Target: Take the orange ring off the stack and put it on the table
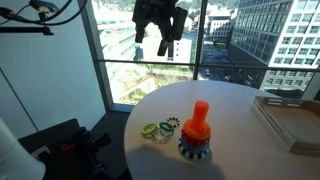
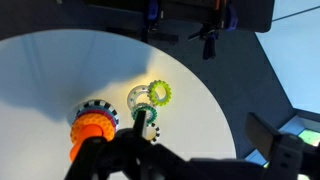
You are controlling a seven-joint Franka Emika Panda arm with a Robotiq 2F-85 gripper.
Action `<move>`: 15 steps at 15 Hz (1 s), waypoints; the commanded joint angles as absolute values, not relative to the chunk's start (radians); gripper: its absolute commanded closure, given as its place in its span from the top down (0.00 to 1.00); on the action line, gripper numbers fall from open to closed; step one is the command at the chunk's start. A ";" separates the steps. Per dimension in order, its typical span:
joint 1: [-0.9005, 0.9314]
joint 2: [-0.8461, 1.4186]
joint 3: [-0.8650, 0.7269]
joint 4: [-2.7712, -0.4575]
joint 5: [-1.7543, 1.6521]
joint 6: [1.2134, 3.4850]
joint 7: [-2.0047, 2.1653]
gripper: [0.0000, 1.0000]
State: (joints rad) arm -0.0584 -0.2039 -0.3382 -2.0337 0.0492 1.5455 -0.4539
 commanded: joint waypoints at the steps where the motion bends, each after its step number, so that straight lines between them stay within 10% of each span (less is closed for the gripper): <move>1: -0.096 -0.200 -0.304 -2.031 0.055 1.543 -0.460 1.00; 15: -0.098 -0.213 -0.187 -2.113 -0.034 1.648 -0.230 1.00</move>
State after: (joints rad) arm -0.0783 -0.1778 -0.2222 -2.0615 -0.0032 1.5893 -0.3286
